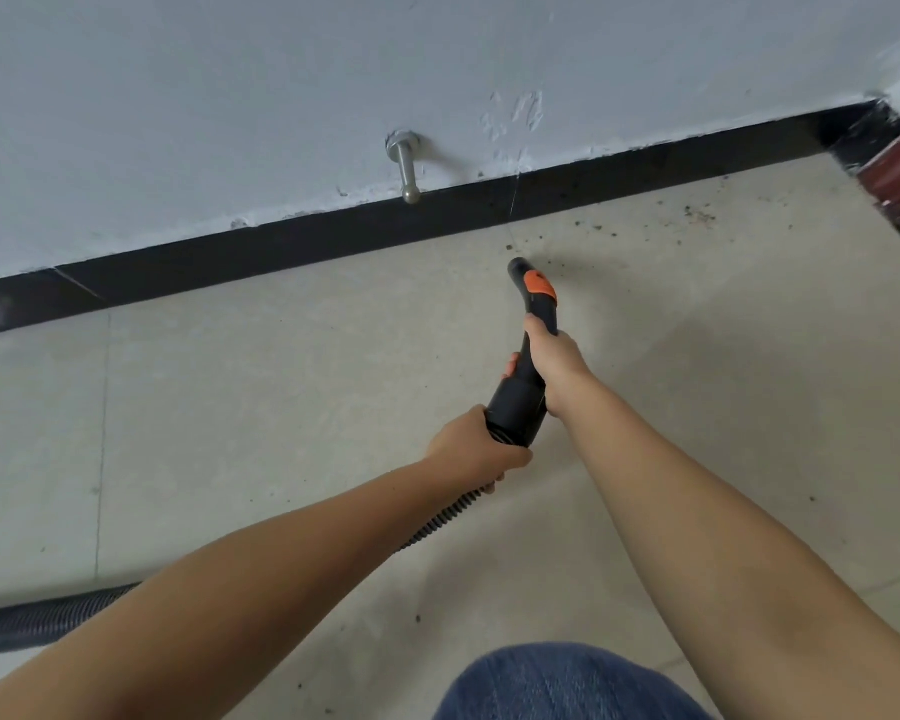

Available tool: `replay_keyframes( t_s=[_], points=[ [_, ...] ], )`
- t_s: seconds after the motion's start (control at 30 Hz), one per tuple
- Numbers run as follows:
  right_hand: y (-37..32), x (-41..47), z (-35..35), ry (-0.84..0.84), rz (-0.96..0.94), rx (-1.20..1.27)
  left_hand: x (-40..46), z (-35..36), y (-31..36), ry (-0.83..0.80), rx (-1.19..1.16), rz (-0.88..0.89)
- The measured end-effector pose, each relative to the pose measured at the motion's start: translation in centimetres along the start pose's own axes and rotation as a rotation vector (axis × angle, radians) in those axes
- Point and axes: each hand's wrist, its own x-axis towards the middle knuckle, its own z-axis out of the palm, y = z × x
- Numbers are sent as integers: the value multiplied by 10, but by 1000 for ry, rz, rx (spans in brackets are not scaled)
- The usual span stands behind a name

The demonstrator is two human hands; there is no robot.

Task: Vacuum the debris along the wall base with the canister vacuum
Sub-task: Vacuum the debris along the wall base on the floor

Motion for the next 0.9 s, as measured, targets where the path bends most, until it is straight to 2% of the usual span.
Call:
replay_keyframes(
  t_s=[0.47,0.6,0.9],
  points=[
    [-32,40,-11,-100,40,-86,24,13,33,97,-8,-66],
    [-42,35,-8,-102,71,-123,17,4,45,60,-12,-98],
    [-77,19,45,-202,152,-229,5,-46,62,83,-124,-149]
  ],
)
